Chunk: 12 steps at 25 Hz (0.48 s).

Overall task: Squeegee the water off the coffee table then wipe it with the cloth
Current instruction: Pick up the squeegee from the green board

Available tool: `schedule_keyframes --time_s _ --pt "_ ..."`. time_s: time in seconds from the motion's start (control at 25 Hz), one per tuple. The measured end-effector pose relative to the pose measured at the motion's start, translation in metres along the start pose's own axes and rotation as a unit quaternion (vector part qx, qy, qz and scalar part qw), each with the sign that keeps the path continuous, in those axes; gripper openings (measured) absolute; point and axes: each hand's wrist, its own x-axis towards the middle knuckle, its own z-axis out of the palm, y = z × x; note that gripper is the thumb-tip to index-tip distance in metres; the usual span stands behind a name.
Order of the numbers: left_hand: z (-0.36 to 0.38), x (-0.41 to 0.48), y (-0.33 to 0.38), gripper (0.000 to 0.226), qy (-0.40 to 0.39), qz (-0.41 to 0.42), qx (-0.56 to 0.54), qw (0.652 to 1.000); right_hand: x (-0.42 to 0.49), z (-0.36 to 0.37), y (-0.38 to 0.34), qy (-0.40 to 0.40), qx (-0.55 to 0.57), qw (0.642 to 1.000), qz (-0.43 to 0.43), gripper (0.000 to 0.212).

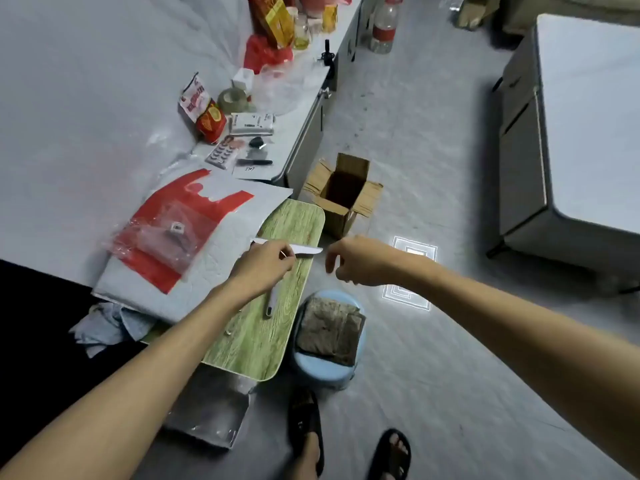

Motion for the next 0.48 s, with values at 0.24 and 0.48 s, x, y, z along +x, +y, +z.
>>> schedule_keyframes --time_s 0.24,0.48 --pt "0.117 0.120 -0.120 0.011 0.041 -0.105 -0.009 0.994 0.137 0.064 0.061 -0.005 0.046 0.998 0.033 0.021" --pt "0.207 0.193 -0.203 0.033 0.084 -0.184 -0.051 0.978 0.196 0.147 0.111 -0.014 0.064 0.997 0.044 0.025"
